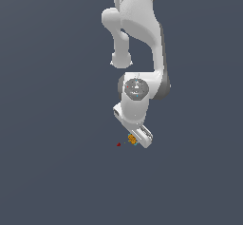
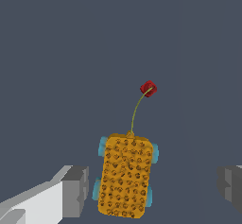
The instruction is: Pick up the object and move it to a goal position.
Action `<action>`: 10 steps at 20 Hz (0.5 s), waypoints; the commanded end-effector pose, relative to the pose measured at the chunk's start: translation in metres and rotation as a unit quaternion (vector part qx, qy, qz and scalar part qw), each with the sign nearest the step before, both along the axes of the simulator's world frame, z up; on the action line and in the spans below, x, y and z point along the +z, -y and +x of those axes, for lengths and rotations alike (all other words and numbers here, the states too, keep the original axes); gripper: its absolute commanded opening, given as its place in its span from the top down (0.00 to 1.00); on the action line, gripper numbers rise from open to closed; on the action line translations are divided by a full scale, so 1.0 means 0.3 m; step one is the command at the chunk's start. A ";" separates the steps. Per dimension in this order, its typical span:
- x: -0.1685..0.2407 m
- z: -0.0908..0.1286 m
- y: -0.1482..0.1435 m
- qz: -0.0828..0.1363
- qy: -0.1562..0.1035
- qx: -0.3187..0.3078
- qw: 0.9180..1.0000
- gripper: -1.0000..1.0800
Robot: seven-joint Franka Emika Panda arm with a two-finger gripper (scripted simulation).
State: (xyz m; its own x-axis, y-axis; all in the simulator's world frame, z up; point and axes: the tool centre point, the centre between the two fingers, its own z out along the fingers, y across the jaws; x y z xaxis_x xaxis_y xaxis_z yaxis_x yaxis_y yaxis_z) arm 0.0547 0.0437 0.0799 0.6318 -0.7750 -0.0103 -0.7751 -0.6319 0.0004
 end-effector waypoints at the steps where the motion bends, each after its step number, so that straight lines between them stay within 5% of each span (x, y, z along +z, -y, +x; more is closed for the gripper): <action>1: -0.015 0.010 -0.008 -0.001 0.001 -0.023 1.000 0.04; 10: -0.046 0.027 -0.025 -0.004 0.003 -0.065 0.998 0.04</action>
